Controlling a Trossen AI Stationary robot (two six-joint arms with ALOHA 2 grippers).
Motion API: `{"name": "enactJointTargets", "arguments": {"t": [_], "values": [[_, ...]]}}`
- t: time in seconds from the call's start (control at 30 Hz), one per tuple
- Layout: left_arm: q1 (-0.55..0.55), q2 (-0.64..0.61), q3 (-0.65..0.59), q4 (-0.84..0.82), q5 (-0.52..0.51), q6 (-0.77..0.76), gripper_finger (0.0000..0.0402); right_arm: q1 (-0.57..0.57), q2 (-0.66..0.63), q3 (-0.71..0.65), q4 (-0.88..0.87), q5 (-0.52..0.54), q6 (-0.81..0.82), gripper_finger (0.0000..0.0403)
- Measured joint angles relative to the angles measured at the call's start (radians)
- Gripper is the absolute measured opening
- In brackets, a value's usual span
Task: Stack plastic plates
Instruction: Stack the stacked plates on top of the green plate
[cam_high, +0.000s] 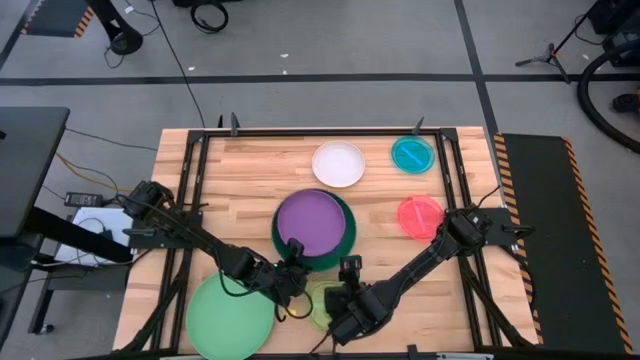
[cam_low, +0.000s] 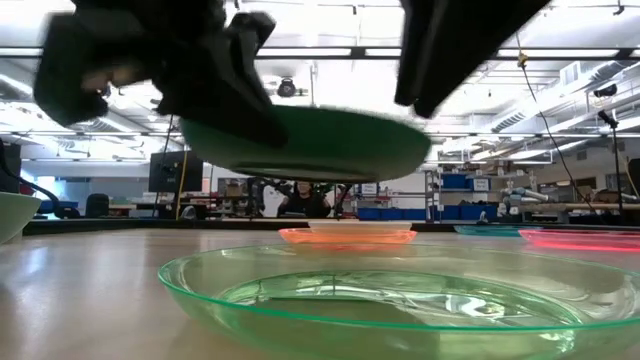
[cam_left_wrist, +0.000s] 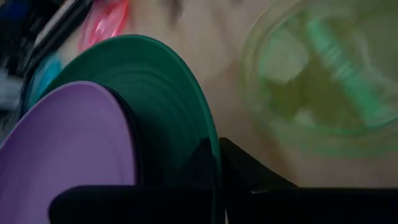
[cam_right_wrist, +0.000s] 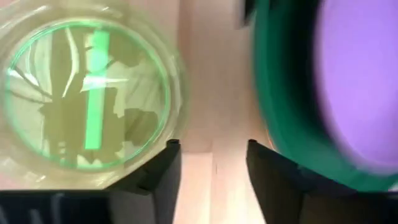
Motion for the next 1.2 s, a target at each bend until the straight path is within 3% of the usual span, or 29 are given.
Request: {"name": "enactJointTargets", "arguments": {"t": [0.17,0.33,0.47,0.63,0.8,1.0,1.2], "values": [[-0.033,-0.033,0.000,-0.101,-0.042,-0.134,0.0017,0.026,0.000,0.000,-0.036,-0.020,0.015,0.0244],[-0.111,-0.056,0.001,-0.149,-0.031,-0.266,0.0017,0.049,0.000,0.000,-0.045,-0.020,0.069,0.0267],[-0.186,-0.068,0.070,-0.270,-0.061,-0.316,0.0017,0.061,0.000,0.000,-0.050,-0.016,0.087,0.0269],[-0.272,-0.068,0.254,-0.529,-0.119,-0.389,0.0017,0.064,0.000,0.000,-0.057,-0.008,0.088,0.0266],[-0.358,-0.068,0.372,-0.678,-0.112,-0.443,0.0018,0.065,0.000,0.000,-0.060,-0.008,0.090,0.0266],[-0.473,-0.069,0.401,-0.833,-0.039,-0.654,0.0018,0.065,0.000,0.000,-0.067,-0.008,0.133,0.0266],[-0.589,-0.069,0.401,-0.835,0.013,-0.847,0.0018,0.064,0.000,0.000,-0.066,-0.006,0.132,0.0265]]}}
